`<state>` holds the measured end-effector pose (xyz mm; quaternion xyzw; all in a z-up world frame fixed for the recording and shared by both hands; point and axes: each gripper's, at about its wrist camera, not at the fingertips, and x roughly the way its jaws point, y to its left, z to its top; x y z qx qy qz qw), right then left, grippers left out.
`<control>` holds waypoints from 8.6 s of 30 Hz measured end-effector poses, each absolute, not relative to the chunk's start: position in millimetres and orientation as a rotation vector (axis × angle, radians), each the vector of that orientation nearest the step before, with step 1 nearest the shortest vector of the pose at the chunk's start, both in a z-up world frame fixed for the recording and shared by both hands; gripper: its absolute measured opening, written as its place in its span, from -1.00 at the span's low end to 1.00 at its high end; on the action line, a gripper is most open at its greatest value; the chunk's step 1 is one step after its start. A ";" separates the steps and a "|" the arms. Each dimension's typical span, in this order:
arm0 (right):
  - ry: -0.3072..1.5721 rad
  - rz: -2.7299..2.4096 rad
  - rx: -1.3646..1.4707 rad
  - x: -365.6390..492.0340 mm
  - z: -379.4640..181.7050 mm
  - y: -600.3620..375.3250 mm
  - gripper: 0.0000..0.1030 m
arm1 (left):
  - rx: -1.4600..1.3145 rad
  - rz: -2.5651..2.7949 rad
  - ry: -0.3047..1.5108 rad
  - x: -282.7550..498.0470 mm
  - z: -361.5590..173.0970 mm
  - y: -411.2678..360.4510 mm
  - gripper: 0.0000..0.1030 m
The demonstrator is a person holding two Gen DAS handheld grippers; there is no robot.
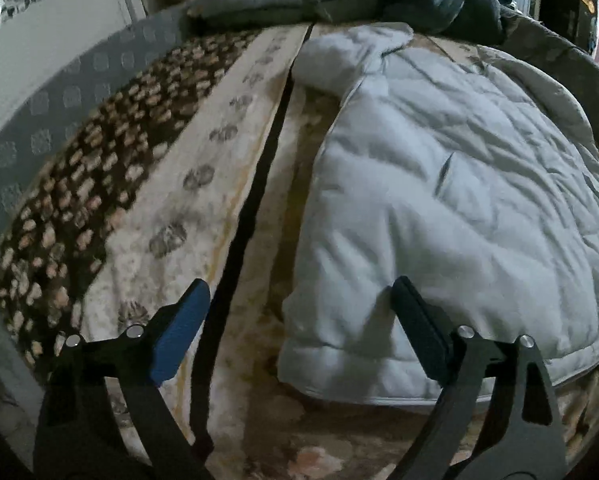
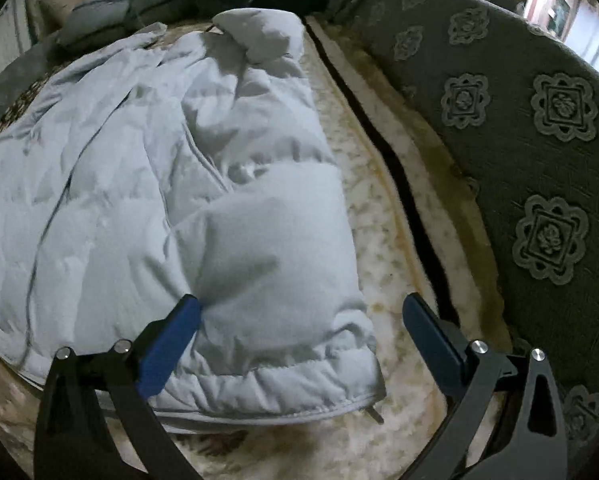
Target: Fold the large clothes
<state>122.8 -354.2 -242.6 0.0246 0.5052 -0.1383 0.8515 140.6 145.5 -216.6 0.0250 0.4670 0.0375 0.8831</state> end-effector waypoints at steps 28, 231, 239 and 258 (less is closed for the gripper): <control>1.163 -0.198 0.068 139.3 -238.1 -329.2 -0.59 | -0.208 0.084 1.024 133.8 -234.4 121.1 -0.65; 1.196 0.053 0.132 504.0 -268.0 -292.9 -0.56 | 0.084 -0.062 1.249 432.6 -245.7 33.1 0.18; 1.087 0.106 0.104 432.9 -222.1 -293.0 -0.53 | 0.094 -0.153 1.126 382.8 -196.9 25.1 0.07; 1.133 0.102 0.073 432.3 -242.8 -287.3 -0.51 | 0.157 -0.110 1.152 388.0 -223.4 16.9 0.17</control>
